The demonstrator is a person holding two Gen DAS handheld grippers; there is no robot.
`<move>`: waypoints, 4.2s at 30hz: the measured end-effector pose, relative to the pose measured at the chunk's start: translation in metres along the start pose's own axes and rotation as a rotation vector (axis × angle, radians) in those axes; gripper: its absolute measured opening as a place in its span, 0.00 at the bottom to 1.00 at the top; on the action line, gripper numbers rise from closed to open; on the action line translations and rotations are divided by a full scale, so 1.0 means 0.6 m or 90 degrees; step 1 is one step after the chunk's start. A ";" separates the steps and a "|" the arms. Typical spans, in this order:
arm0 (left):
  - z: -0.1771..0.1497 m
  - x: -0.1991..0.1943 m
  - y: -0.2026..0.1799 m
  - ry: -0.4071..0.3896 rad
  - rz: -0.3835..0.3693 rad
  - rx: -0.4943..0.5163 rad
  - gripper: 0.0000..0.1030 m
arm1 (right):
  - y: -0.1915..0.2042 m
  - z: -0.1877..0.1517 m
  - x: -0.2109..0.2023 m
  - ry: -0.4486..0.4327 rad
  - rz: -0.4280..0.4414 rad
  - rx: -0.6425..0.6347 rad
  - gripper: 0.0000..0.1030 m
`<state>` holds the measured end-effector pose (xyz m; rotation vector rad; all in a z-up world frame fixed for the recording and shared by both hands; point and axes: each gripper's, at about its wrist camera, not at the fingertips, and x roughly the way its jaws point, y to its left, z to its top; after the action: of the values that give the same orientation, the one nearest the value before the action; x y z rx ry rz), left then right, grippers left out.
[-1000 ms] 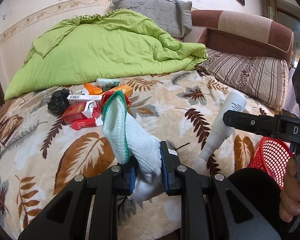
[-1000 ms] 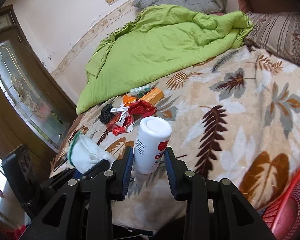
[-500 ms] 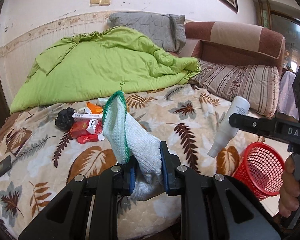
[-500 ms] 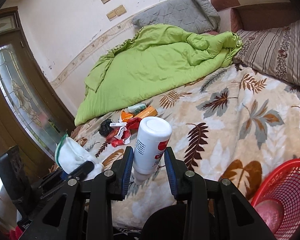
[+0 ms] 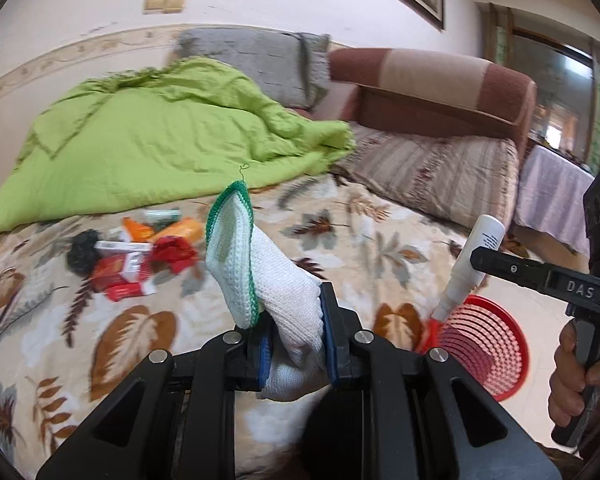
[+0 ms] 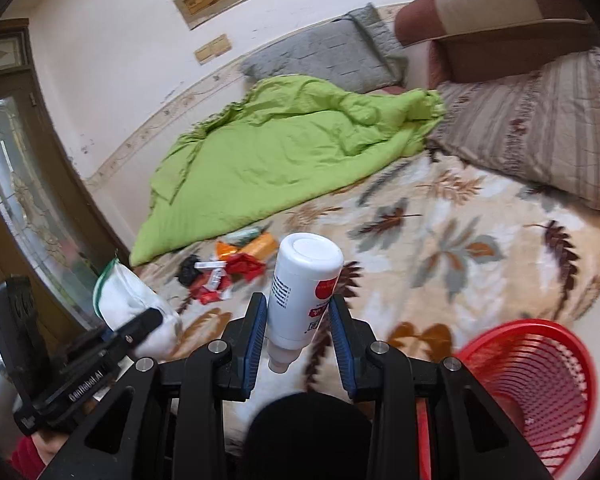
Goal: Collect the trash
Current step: 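Open the right gripper over the basket while the left releases the cloth into it, then move both grippers back over the trash pile on the bed, then grasp the red cigarette pack with the left gripper, then grasp the red and lilac plastic bag with the right gripper while the left holds the pack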
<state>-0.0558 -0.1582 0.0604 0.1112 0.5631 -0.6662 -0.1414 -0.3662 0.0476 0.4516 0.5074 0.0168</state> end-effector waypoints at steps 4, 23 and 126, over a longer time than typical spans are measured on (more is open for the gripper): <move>-0.004 0.024 -0.041 0.030 -0.055 0.027 0.19 | -0.069 -0.010 -0.036 0.007 -0.061 0.026 0.33; -0.026 0.221 -0.298 0.247 -0.289 0.107 0.27 | -0.282 -0.076 -0.089 0.091 -0.221 0.125 0.34; -0.063 0.231 0.320 0.204 0.105 -0.197 0.54 | 0.087 -0.019 0.348 0.172 0.101 0.015 0.42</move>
<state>0.1340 -0.0736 -0.0596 -0.0268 0.9477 -0.3959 0.0409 -0.2884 -0.0365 0.5154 0.7371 0.2268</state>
